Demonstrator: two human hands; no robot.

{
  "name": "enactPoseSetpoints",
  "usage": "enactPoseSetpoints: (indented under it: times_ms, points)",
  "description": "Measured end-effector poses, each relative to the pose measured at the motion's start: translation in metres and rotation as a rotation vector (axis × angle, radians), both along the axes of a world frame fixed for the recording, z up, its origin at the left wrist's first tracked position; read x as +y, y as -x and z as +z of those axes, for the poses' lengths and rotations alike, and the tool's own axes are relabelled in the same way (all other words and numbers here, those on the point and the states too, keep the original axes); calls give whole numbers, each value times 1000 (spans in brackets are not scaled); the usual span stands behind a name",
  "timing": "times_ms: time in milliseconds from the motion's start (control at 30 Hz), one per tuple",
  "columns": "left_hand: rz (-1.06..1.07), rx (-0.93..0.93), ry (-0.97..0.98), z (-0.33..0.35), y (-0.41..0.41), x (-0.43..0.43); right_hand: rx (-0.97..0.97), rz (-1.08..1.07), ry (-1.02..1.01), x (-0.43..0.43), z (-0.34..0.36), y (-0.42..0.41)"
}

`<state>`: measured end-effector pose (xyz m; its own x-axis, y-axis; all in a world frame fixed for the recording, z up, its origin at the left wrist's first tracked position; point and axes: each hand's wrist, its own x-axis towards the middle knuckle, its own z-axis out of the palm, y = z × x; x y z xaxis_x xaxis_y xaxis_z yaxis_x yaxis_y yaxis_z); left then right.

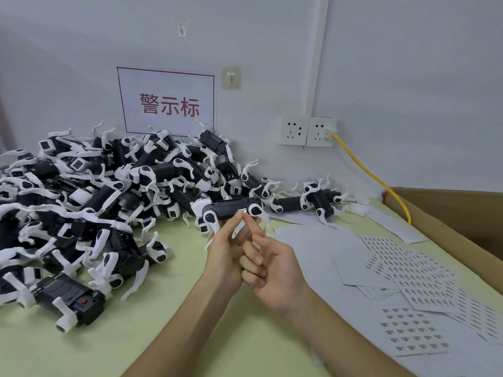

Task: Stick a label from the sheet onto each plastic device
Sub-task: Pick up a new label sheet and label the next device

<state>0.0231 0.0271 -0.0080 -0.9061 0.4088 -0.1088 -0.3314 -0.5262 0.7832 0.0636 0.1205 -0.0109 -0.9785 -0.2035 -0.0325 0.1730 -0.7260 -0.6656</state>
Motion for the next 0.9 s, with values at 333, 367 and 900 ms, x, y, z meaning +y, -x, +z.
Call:
enactPoseSetpoints:
  times_ms: [333,367,900]
  points:
    - [20,18,6,4,-4,0,5,1,-8,-1,2,-2]
    - [19,22,10,5,-5,0,4,-1,-8,-1,2,-2]
    - [37,-23,21,3,-4,-1,12,-9,-29,-1,1,-1]
